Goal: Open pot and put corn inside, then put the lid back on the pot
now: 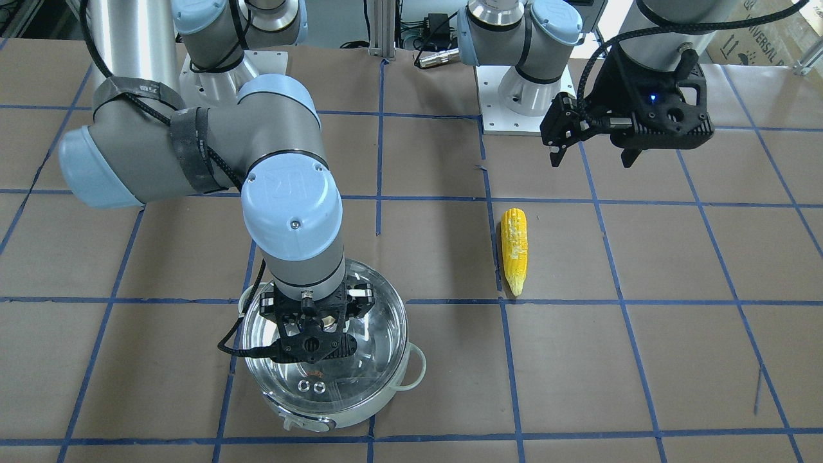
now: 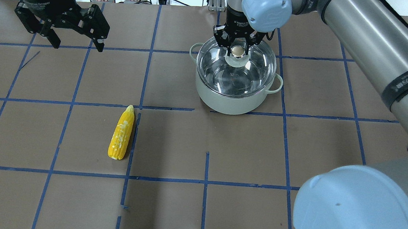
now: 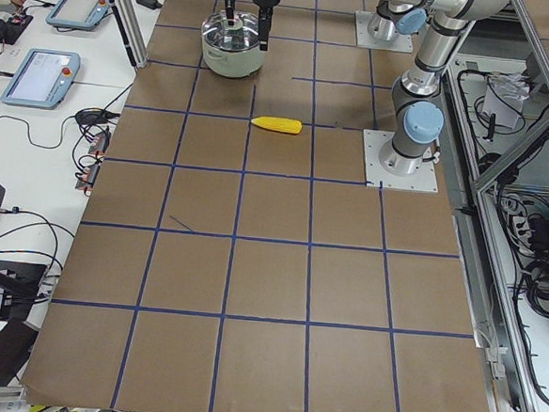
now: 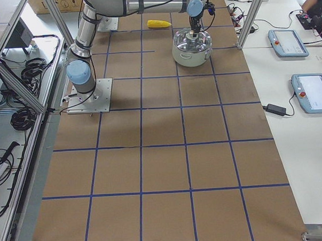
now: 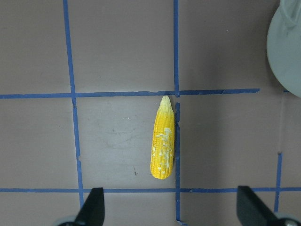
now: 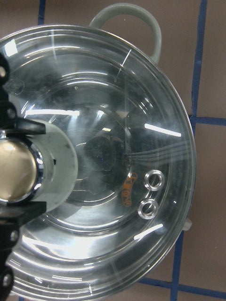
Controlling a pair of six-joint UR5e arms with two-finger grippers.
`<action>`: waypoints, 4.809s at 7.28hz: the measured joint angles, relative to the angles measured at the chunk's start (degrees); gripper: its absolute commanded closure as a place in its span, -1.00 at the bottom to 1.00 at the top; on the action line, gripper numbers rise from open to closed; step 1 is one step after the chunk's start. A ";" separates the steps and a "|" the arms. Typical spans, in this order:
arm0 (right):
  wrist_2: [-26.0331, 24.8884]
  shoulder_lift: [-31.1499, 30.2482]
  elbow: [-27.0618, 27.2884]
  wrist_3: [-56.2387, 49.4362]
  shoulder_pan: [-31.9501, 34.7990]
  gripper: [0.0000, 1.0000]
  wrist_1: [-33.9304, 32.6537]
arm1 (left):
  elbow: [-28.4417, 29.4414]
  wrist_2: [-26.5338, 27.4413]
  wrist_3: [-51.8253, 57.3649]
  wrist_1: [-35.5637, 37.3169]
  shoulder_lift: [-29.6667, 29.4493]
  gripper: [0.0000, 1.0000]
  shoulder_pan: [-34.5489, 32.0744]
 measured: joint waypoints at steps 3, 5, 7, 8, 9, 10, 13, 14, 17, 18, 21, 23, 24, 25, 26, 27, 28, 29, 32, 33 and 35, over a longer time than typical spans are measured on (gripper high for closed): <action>-0.20 -1.26 -5.44 -0.13 -0.51 0.41 7.98 | 0.00 -0.05 0.00 0.00 0.05 -1.00 0.03; 0.60 -3.64 -10.92 -0.80 -2.29 0.41 15.40 | 0.00 -0.08 0.00 0.00 0.08 -1.00 -0.01; 1.49 -8.03 -12.43 -1.76 -6.09 0.41 19.77 | -0.21 0.00 0.04 0.00 0.11 -1.00 -0.05; 1.57 -10.48 -12.38 -2.16 -8.41 0.42 21.82 | -0.87 -0.06 0.24 0.00 0.07 -1.00 -0.05; 1.59 -12.08 -11.99 -2.91 -10.85 0.42 23.81 | -2.68 -0.19 0.45 0.79 -0.38 -1.00 0.12; 1.55 -12.86 -10.80 -3.91 -12.47 0.42 25.02 | -5.63 -0.42 0.56 3.40 -1.37 -1.00 0.47; 1.39 -15.91 -4.41 -5.05 -13.68 0.41 25.41 | -17.35 -0.53 2.52 13.45 -3.66 -1.00 1.36; 1.26 -16.88 -2.44 -5.14 -13.75 0.40 24.99 | -22.22 -0.57 3.36 18.01 -3.98 -1.00 2.33; 1.27 -18.21 -0.37 -4.89 -13.44 0.40 24.42 | -35.91 -0.69 4.19 33.70 -5.78 -1.00 3.33; 1.29 -18.54 0.35 -4.97 -13.50 0.40 24.41 | -38.13 -0.75 4.26 35.88 -6.68 -1.00 3.16; 1.26 -19.09 1.24 -5.13 -13.63 0.40 24.31 | -39.45 -0.81 4.15 37.33 -8.66 -0.99 2.66; 1.23 -19.13 1.28 -5.13 -13.63 0.39 24.27 | -39.58 -0.91 4.13 40.35 -10.43 -0.59 2.50; 1.16 -19.13 1.26 -5.12 -13.64 0.39 24.28 | -39.62 -0.96 4.12 41.40 -11.41 0.04 2.25; 1.06 -19.14 1.24 -5.13 -13.71 0.39 24.30 | -39.60 -1.04 4.03 41.85 -11.90 0.54 2.11; 1.02 -19.14 1.24 -5.14 -13.73 0.39 24.29 | -39.58 -1.07 3.72 41.97 -11.76 0.65 2.02; 1.00 -19.14 1.27 -5.17 -13.74 0.39 24.27 | -39.44 -1.07 3.54 41.92 -11.32 0.74 2.00; 0.99 -19.14 1.28 -5.21 -13.77 0.39 24.27 | -39.08 -1.06 3.47 41.82 -10.95 0.74 2.01; 0.99 -19.14 1.28 -5.23 -13.78 0.40 24.26 | -37.94 -1.49 3.40 41.47 -10.62 0.74 2.04; 1.10 -19.14 1.29 -5.22 -13.80 0.41 24.28 | -25.89 -4.31 2.70 30.00 -10.04 0.74 1.37; 1.08 -19.14 1.26 -5.23 -13.80 0.42 24.32 | -19.87 -4.63 1.89 24.96 -10.41 0.74 0.07; 1.08 -19.14 1.24 -5.18 -13.80 0.42 24.35 | -9.13 -7.62 -3.88 19.20 -12.95 0.74 -4.75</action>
